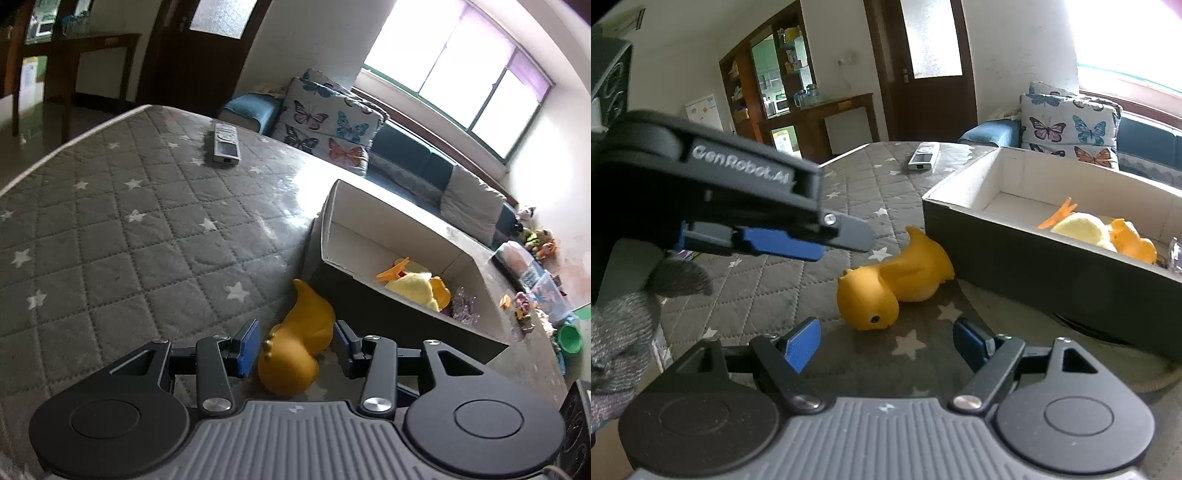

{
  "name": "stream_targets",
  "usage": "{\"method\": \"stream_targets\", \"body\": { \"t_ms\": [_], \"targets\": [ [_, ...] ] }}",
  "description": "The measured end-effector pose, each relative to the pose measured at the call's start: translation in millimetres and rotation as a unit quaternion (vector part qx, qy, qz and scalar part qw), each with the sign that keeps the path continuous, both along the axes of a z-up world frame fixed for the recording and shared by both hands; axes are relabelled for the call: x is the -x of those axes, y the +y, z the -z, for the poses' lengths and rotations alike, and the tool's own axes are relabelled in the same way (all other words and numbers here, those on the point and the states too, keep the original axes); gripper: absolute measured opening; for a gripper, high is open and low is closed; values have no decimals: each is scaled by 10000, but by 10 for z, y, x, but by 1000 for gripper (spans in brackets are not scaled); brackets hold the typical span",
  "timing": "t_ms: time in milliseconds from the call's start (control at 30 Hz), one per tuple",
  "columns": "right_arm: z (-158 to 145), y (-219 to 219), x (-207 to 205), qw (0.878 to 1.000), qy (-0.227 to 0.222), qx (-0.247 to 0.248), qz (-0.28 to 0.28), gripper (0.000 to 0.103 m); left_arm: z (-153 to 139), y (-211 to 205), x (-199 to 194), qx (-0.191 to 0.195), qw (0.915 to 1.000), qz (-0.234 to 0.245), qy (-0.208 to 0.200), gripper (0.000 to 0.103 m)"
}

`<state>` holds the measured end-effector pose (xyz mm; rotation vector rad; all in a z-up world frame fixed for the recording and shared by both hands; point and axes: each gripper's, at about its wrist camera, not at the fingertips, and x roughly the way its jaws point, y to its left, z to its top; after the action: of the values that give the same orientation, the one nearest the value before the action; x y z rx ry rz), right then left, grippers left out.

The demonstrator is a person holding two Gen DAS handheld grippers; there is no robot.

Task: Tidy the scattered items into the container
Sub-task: 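Move both grippers down to the large yellow rubber duck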

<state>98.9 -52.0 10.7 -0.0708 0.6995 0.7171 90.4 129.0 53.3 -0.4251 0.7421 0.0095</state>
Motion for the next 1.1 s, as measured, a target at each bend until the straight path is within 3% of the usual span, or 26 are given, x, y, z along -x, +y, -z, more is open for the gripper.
{"method": "stream_targets", "body": {
  "t_ms": [433,1100],
  "targets": [
    [80,200,-104,9999,104,21,-17,78,82,-19,-113,-237,9996,90,157,46],
    [148,120,-114,9996,276,-20,-16,52,244,-62,-151,392,9968,348,606,46]
  ]
}}
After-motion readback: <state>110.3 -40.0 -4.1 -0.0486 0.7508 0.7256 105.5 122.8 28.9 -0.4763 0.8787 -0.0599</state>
